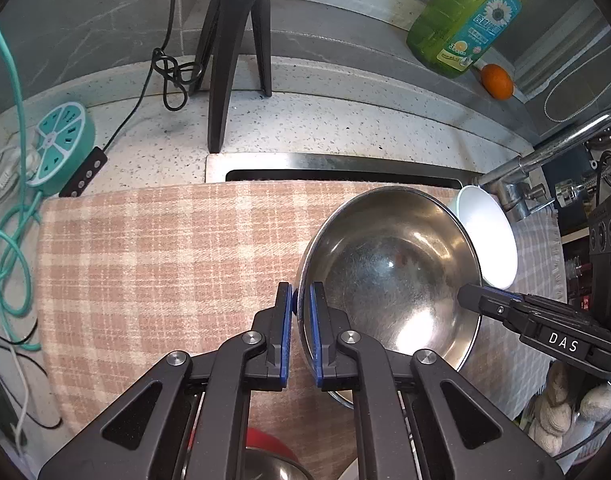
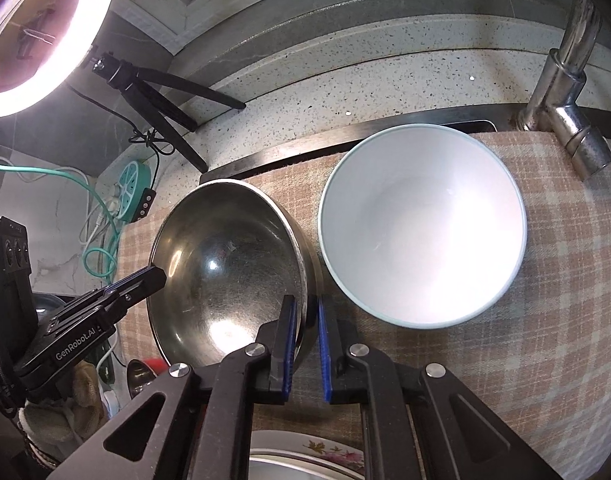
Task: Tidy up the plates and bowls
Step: 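Close both tools on the rim of the large steel bowl, then lift the steel bowl with both tools and carry it toward the plates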
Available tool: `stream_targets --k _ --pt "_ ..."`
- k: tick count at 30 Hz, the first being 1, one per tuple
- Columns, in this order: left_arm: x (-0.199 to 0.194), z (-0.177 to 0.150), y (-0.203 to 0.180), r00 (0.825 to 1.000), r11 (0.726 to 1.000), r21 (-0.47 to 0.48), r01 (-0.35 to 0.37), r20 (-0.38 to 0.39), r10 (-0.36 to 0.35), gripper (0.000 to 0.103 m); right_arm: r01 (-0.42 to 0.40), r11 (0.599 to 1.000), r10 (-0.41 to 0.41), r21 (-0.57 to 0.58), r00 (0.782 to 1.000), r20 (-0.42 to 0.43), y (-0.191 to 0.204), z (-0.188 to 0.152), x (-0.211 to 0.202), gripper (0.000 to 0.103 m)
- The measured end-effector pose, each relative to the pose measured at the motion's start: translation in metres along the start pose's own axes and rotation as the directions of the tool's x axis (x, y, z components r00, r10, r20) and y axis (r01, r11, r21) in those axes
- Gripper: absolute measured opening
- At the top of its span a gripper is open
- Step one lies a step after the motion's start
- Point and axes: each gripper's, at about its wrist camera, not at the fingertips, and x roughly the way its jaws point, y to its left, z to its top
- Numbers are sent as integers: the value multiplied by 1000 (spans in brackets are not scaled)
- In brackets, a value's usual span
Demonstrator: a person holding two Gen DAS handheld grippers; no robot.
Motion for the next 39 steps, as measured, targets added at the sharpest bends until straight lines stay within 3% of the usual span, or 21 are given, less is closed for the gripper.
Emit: stream_targets --k 21,39 --pt "-60 -22 2 994 999 -45 -24 109 29 7 -43 994 48 -98 998 45 31 -16 -47 9" --pt "-140 -100 34 968 977 -191 -90 212 131 7 -109 949 118 -296 993 13 110 -61 -73 9"
